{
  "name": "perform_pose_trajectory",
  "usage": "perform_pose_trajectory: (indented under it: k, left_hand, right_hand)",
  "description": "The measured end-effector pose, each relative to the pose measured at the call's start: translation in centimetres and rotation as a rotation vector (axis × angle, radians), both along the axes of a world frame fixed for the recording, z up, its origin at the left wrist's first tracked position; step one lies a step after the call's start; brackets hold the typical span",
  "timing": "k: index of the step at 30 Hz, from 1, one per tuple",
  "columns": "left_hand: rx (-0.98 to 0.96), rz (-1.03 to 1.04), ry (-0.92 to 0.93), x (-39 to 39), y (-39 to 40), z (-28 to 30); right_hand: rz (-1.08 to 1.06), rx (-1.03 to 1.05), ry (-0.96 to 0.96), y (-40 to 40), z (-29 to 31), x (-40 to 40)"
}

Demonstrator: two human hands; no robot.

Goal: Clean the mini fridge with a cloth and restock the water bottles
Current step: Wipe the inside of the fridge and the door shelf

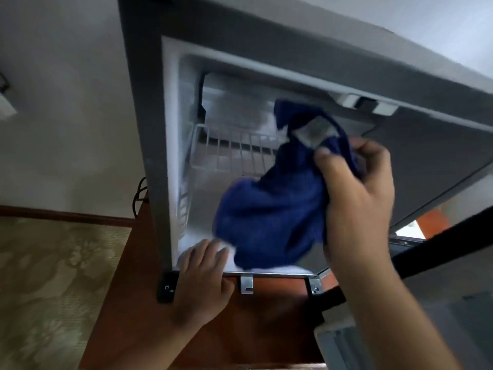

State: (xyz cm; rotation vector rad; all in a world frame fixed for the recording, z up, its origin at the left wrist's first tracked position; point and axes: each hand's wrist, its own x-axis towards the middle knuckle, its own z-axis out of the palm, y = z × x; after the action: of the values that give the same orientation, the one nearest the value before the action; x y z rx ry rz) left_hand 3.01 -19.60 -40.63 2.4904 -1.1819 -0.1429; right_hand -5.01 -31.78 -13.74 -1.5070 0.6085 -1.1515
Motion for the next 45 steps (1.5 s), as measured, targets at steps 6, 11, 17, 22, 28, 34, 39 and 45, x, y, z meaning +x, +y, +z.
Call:
perform_pose_trajectory:
  k: [6, 11, 17, 22, 28, 34, 39, 45]
  left_hand:
    - [-0.523, -0.063, -0.374, -0.1, 1.1, 14.4]
    - [-0.396, 0.034, -0.551, 2.6, -1.3, 22.7]
    - [0.064, 0.233, -0.536, 3.6, -4.3, 21.8]
    - [0.173, 0.255, -0.591, 3.4, -4.9, 20.3]
    - [0.122, 0.241, -0.623, 3.9, -4.7, 19.9]
    - [0.160, 0.198, -0.634, 4.5, -4.3, 20.0]
    - [0.209, 0.172, -0.643, 4.6, -4.2, 20.3]
    - [0.289, 0.184, -0.695, 4.8, -4.2, 20.5]
  right_hand:
    - [-0.117, 0.086, -0.061, -3.9, 2.8, 5.8]
    - [-0.001, 0.209, 0.116, -4.2, 3.3, 10.0]
    - [0.026, -0.869, 0.806, -5.2, -0.4, 11.2]
    - [-0.121, -1.013, 0.827, -4.5, -0.2, 14.6]
    - [-0.066, -1.264, 0.542, -5.9, -0.8, 14.1]
    - [-0.353, -1.126, 0.637, -9.4, -1.5, 9.8]
    - [-0.501, -0.750, 0.899, -11.2, -0.6, 7.5]
    - [-0.628, -0.463, 0.954, -12.2, -0.6, 7.2]
